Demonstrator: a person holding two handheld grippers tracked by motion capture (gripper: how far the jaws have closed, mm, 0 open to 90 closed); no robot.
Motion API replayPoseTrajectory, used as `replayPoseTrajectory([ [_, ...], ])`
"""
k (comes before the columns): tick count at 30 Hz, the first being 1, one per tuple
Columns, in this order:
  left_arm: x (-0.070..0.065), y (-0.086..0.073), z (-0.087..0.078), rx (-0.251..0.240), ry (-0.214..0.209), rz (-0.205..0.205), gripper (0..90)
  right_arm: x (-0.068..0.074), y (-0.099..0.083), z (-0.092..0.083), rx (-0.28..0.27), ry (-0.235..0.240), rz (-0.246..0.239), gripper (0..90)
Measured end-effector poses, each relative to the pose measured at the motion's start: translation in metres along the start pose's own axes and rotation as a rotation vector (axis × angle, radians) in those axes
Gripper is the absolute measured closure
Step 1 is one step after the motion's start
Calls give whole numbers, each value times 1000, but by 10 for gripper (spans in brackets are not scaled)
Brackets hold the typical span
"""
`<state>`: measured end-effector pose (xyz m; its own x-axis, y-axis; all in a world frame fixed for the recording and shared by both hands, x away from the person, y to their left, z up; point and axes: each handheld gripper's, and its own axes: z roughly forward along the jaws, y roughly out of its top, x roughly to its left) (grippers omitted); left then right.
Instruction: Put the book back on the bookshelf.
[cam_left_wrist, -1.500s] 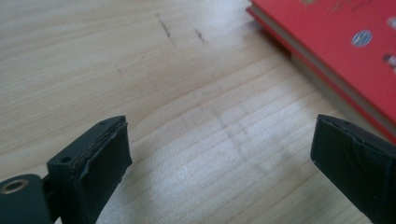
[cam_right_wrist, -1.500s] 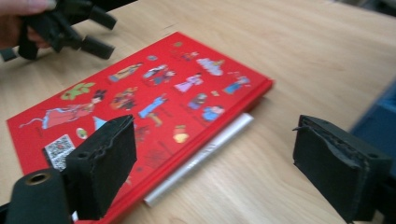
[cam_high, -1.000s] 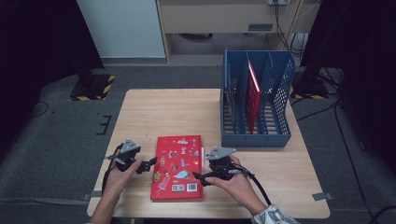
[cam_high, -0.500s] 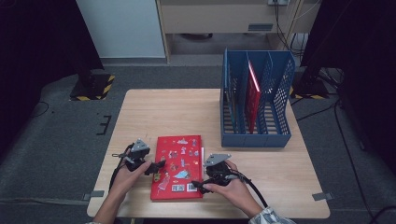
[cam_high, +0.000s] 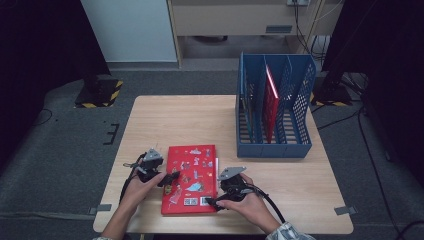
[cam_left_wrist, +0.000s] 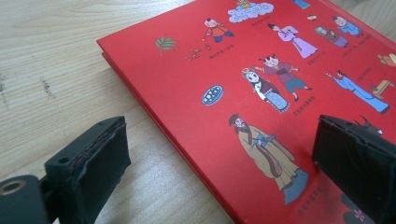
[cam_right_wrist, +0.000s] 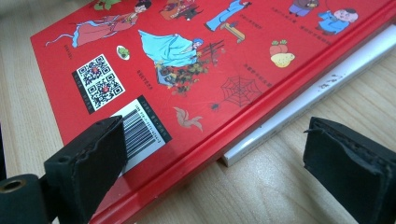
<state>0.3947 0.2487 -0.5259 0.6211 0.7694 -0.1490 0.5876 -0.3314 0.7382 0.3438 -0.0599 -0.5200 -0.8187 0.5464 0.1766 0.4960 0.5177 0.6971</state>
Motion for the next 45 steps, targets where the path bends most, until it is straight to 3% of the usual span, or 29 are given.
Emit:
replayPoseTrajectory([
  [9,0,0,3,-11,-34,-12,16,-1,-1,2,10,4,11,64],
  [17,1,0,5,-13,-85,-50,0,-1,-3,4,19,5,3,64],
  [22,-3,0,8,4,-122,-50,0,-2,-3,4,20,10,4,64],
  [28,-4,3,6,22,-112,-37,6,-3,-3,5,20,17,1,55],
  [30,-4,4,6,32,-111,-60,19,-4,-1,6,18,19,-8,46],
  [34,-3,5,4,24,-108,-59,51,-6,3,9,5,22,-25,44],
  [45,-5,7,3,27,-100,-34,93,-10,9,17,-26,21,0,32],
])
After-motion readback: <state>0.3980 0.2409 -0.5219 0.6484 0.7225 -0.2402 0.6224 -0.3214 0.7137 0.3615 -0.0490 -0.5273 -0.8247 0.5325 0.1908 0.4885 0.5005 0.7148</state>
